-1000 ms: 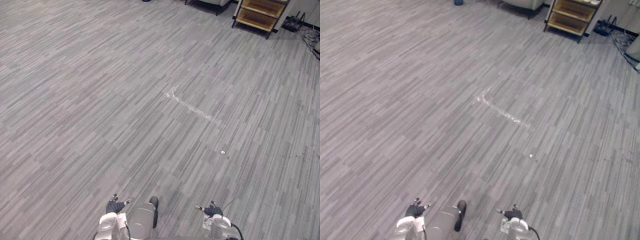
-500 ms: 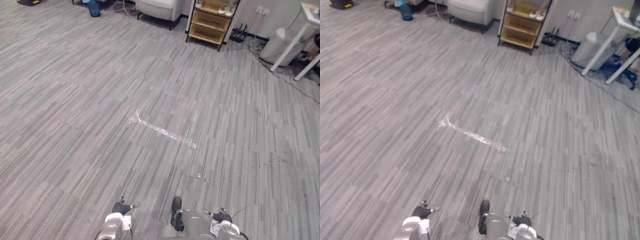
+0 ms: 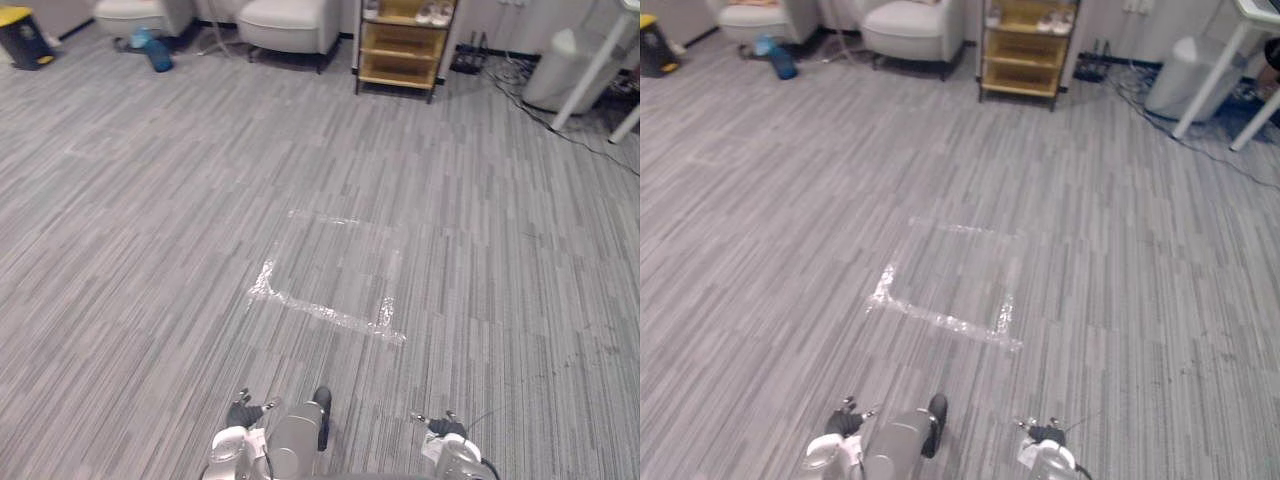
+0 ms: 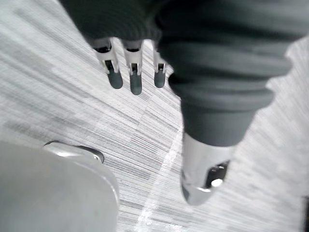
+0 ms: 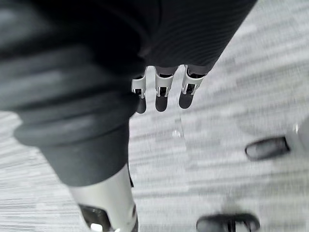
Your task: Pick up cushions and gather them together orderly.
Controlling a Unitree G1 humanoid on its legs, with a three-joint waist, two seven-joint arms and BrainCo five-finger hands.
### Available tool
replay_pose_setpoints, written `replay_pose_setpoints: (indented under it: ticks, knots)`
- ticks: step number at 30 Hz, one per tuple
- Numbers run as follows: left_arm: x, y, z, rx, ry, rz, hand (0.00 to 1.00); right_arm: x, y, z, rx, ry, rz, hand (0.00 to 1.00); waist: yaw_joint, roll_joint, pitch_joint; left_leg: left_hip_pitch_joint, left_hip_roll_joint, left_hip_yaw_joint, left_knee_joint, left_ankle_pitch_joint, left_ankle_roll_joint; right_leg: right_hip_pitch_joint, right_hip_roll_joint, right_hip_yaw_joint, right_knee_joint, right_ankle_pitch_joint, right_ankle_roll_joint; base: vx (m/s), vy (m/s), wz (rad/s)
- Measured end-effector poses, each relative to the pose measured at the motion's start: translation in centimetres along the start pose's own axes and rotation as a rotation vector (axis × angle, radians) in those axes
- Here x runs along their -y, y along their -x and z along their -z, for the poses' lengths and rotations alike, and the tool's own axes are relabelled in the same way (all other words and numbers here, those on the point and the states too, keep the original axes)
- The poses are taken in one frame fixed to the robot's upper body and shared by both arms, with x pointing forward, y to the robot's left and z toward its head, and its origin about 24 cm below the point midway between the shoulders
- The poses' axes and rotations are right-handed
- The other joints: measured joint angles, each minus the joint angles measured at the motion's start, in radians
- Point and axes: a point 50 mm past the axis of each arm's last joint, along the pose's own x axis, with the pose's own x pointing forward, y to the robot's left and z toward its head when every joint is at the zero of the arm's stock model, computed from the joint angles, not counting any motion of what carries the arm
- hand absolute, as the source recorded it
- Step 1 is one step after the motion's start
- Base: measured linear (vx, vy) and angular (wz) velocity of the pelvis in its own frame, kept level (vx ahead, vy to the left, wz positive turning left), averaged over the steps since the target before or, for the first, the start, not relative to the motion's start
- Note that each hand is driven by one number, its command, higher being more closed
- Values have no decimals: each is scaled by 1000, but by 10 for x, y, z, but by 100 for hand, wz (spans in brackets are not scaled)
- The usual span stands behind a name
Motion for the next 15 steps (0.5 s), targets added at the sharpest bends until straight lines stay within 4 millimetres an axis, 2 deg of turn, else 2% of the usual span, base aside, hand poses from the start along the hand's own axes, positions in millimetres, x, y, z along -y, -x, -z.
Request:
replay_pose_setpoints:
  ticks: [1,2,3,4,5,6,7,8,9,10,11,12,13,14,15]
  knots:
    - [-1,0,0,1,-2,-2,0,0,0,2,-4,5,-2,0,1,-9,-4,6,-3,8,7,-11,5,-4,-5,2,23,-2,6,581,117,-22]
    - [-3,-1,-2,6,-13,-2,0,0,1,5,-10,13,-5,0,4,-22,-12,33,-5,18,5,-41,11,-34,-2,6,121,-6,55,532,89,-34]
    - [-1,0,-1,-1,-30,14,0,0,2,9,-14,15,-11,0,1,-28,-9,119,-8,17,-33,-99,12,-141,4,-8,426,32,204,609,88,-25]
    - [0,-1,-1,-5,-53,28,0,2,4,14,-25,24,-13,0,-11,-33,-6,170,-17,5,-49,-116,13,-213,-5,-21,610,88,305,494,53,-7]
    - [1,-1,-1,-8,-66,37,0,3,4,18,-32,32,-11,0,-18,-35,-6,199,-24,-3,-60,-125,14,-246,-13,-37,705,98,310,593,30,23]
    - [6,0,1,-18,-85,57,0,11,5,14,4,42,1,0,-36,-32,-6,334,-34,-13,-126,-149,17,-356,-57,-119,933,71,234,490,13,21]
    - [7,0,0,-15,-81,60,0,14,6,15,11,40,5,0,-44,-27,-8,390,-33,-19,-162,-159,19,-403,-71,-158,953,51,197,494,10,19]
    - [8,-1,-1,-12,-80,62,0,15,6,14,18,39,5,0,-47,-27,-8,420,-31,-24,-180,-165,23,-426,-77,-177,948,42,182,371,-19,21]
    - [10,-2,-3,-8,-79,65,0,15,6,11,33,36,4,0,-61,-28,-8,476,-20,-41,-210,-186,21,-485,-84,-226,892,16,144,587,-60,27]
    - [11,-2,-1,-22,-81,67,0,16,4,7,40,34,4,0,-78,-26,-6,543,-2,-49,-246,-201,19,-526,-78,-281,751,-1,119,484,-57,26]
    - [10,-2,1,-28,-82,67,0,17,4,6,40,33,6,0,-82,-25,-6,564,4,-51,-261,-201,19,-538,-73,-295,696,1,114,536,-73,21]
    - [10,-1,4,-41,-85,67,0,20,4,6,38,24,14,0,-92,-22,-7,612,22,-58,-301,-201,19,-567,-50,-318,517,28,95,620,-127,44]
    - [9,-1,6,-50,-100,69,0,22,3,9,22,28,20,0,-111,-26,-7,642,32,-101,-315,-201,19,-568,-12,-294,273,119,85,620,-127,53]
    - [9,-1,7,-51,-108,71,0,23,3,10,16,19,23,0,-115,-31,-8,646,29,-118,-312,-201,19,-569,-6,-276,209,151,83,807,-263,68]
    - [7,1,14,-73,-115,70,0,27,3,13,2,25,33,0,-124,-40,-12,667,24,-173,-296,-206,11,-568,13,-244,109,244,58,564,-235,53]
